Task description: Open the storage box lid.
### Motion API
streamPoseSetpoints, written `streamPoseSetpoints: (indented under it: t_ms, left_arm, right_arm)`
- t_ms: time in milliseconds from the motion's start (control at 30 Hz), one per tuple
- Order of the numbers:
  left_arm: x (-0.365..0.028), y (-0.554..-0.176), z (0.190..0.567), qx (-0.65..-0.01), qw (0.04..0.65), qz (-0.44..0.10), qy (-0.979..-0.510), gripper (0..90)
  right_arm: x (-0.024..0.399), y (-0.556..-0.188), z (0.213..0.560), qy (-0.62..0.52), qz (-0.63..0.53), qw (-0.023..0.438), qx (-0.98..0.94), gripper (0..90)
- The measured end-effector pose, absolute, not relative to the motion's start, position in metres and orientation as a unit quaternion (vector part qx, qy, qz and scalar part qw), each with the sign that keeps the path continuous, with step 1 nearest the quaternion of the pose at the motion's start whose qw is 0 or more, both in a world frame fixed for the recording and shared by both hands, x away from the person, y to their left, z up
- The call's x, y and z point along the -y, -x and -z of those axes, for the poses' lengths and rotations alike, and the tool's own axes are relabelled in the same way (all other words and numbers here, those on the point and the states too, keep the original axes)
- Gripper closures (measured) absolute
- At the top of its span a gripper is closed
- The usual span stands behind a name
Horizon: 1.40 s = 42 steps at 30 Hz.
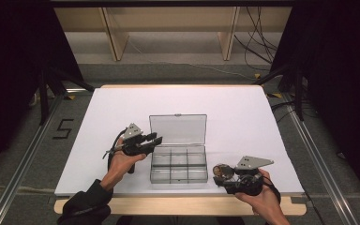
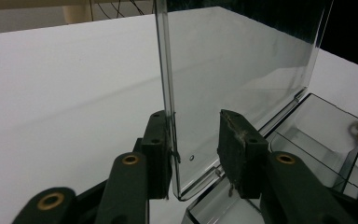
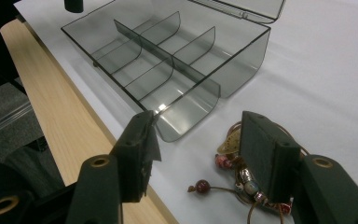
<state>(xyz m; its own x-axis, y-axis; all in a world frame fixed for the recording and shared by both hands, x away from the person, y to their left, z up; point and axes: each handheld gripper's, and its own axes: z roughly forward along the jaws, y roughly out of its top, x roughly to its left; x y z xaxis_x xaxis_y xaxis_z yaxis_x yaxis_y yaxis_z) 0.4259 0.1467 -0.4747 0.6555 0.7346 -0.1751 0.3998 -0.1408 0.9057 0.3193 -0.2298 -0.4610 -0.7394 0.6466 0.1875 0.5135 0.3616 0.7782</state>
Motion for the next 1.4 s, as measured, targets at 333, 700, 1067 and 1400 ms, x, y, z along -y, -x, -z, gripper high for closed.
streamPoseSetpoints:
  t_ms: [333, 700, 1067, 1400]
  left_arm:
    - [-0.144, -0.429, 0.477, -0.392, 0.527, -0.156, -0.738, 62.3]
    - [-0.143, -0.433, 0.477, -0.403, 0.522, -0.146, -0.737, 60.2]
    - [-0.143, -0.434, 0.477, -0.404, 0.517, -0.148, -0.740, 59.0]
    - [-0.144, -0.437, 0.480, -0.410, 0.519, -0.135, -0.738, 56.7]
  right_arm:
    - [0.231, -0.319, 0.464, -0.352, -0.439, 0.073, -0.824, 46.2]
    - [0.234, -0.320, 0.464, -0.350, -0.435, 0.078, -0.826, 45.9]
    - [0.235, -0.321, 0.465, -0.343, -0.439, 0.076, -0.827, 45.9]
    - [0.235, -0.319, 0.465, -0.353, -0.437, 0.073, -0.824, 45.8]
